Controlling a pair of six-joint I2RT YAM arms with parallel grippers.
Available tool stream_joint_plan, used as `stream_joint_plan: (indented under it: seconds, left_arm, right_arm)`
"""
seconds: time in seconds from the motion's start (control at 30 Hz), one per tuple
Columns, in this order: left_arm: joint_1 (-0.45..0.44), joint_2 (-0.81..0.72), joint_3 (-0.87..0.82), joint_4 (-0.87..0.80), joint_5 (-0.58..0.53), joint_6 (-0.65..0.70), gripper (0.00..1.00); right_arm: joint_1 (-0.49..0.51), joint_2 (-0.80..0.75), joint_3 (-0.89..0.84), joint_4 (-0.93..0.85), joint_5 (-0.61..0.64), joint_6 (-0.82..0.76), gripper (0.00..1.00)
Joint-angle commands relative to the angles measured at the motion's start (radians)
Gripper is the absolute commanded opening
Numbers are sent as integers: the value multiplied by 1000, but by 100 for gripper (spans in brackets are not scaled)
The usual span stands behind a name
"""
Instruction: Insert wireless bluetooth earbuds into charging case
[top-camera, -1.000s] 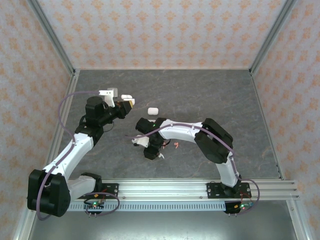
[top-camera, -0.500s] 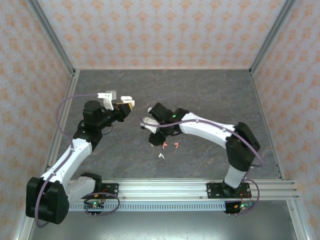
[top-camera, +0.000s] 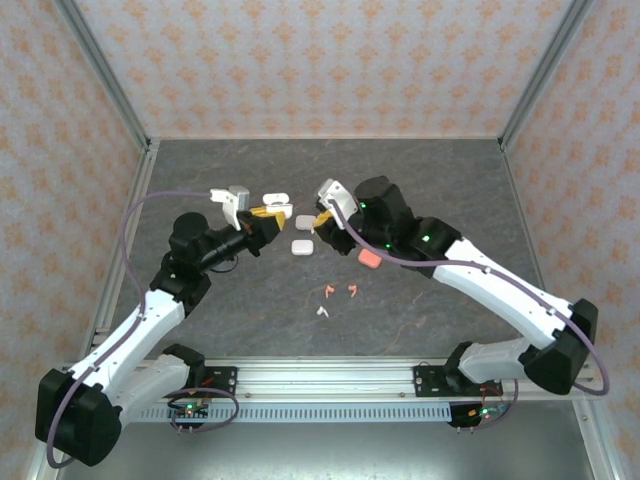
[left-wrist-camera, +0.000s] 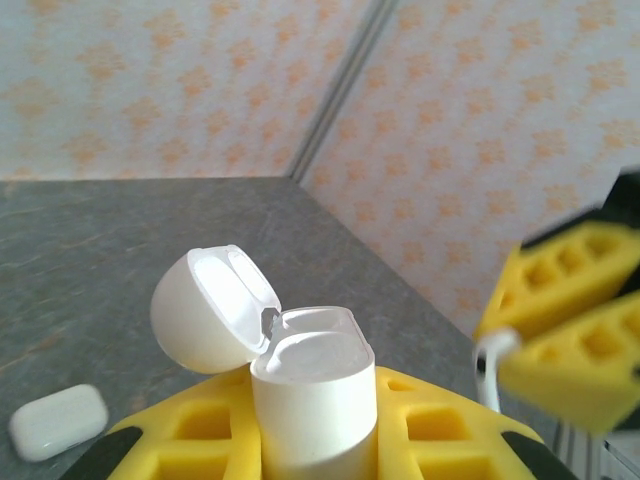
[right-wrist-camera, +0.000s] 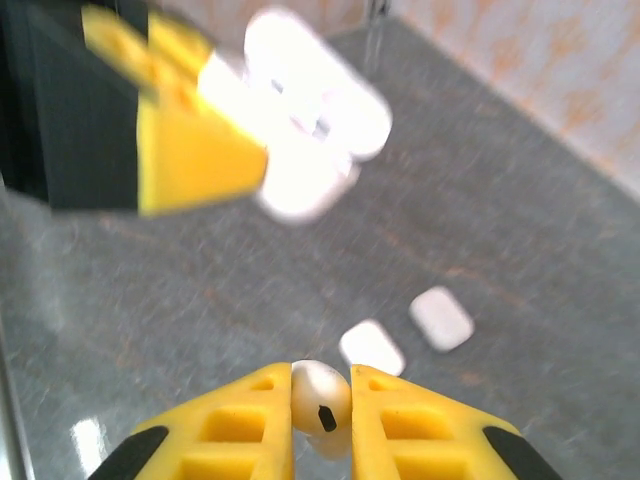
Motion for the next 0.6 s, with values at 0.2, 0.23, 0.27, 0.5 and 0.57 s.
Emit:
stream_joint_plan:
  seconds: [0.2, 0.23, 0.27, 0.5, 0.57]
  left_arm:
    - [-74, -6, 8, 105, 65, 63, 0]
    - [-86, -6, 14, 101, 66, 73, 0]
    - [-93, -5, 17, 96, 67, 82, 0]
    - [-140, 5, 42, 58, 81, 163, 0]
    - [-145, 9, 45, 54, 87, 172, 0]
  right_arm:
    - [-5, -40, 38, 93, -3, -54, 16]
    - [-3, -38, 38, 104, -15, -53, 15]
    - [-3, -36, 38, 116, -24, -51, 15]
    - [6, -41, 45, 166, -70, -58, 15]
    - [11, -40, 44, 165, -84, -63, 15]
